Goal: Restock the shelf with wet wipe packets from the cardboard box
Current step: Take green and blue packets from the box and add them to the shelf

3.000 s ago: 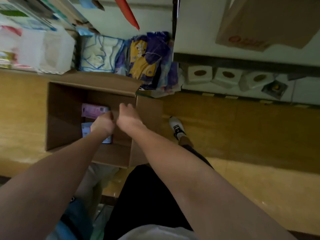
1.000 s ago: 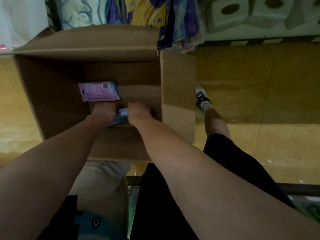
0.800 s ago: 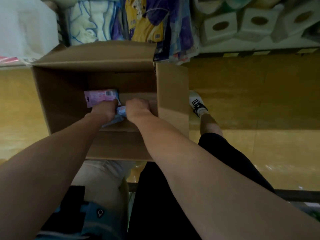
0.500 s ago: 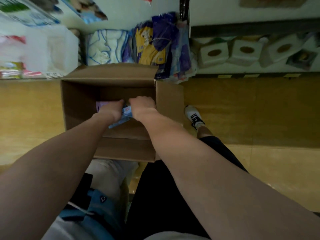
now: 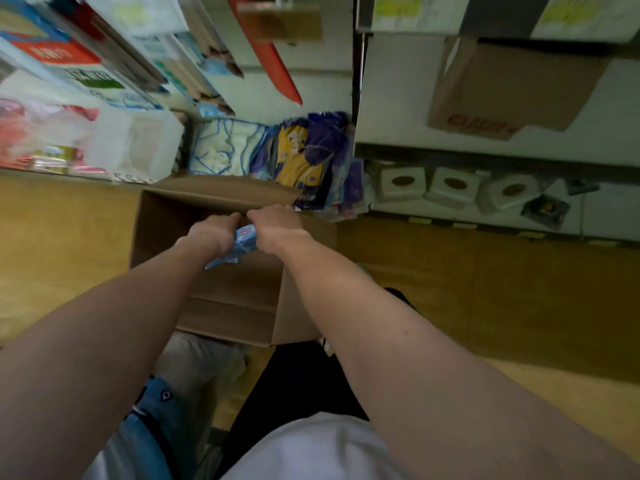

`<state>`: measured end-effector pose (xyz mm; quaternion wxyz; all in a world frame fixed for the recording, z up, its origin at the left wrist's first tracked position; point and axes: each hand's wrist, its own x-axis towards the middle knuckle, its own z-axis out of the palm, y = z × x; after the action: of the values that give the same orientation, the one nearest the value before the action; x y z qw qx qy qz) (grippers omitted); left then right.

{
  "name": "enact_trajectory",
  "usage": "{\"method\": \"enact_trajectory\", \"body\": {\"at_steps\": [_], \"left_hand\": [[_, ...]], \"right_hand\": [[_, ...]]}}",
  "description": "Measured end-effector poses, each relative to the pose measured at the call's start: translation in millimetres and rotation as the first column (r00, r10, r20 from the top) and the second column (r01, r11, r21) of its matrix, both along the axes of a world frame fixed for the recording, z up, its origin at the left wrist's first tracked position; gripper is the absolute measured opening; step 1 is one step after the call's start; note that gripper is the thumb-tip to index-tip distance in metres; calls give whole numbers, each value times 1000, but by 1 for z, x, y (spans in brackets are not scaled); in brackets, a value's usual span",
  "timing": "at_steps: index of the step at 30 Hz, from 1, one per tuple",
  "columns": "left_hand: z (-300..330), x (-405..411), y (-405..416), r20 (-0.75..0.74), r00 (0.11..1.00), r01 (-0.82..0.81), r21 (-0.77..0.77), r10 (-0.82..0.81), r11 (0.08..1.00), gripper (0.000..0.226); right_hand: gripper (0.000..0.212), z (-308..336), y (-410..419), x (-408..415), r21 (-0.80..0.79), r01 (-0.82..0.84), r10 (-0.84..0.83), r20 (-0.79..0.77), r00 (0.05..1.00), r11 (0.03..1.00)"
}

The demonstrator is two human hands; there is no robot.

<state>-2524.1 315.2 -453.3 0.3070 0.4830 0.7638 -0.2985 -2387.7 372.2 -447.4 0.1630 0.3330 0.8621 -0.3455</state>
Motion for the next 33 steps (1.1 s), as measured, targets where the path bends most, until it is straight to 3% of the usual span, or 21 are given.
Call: {"method": "enact_trajectory", "body": {"at_steps": [6, 12, 16, 20, 25, 33], "left_hand": [[41, 22, 41, 6, 1000, -16, 113, 15, 994, 40], [64, 65, 77, -38, 993, 118, 165, -113, 979, 29], [66, 99, 90, -25, 984, 178, 194, -176, 965, 44], [62, 141, 92, 0, 969, 242, 228, -249, 943, 36], [50, 202, 91, 82, 936, 305, 296, -342, 905, 24], [61, 341, 107, 189, 809, 470, 361, -557, 805, 18]], "right_hand": [[27, 41, 42, 26, 199, 1, 21, -112, 993, 980], [25, 62, 74, 71, 264, 66, -39, -107, 993, 962], [33, 62, 76, 107, 267, 149, -130, -88, 988, 952], [30, 68, 69, 151, 271, 234, -236, -25, 971, 934], [28, 77, 50, 224, 240, 346, -376, 91, 922, 907], [37, 93, 11, 369, 320, 580, -638, 114, 761, 749]]}}
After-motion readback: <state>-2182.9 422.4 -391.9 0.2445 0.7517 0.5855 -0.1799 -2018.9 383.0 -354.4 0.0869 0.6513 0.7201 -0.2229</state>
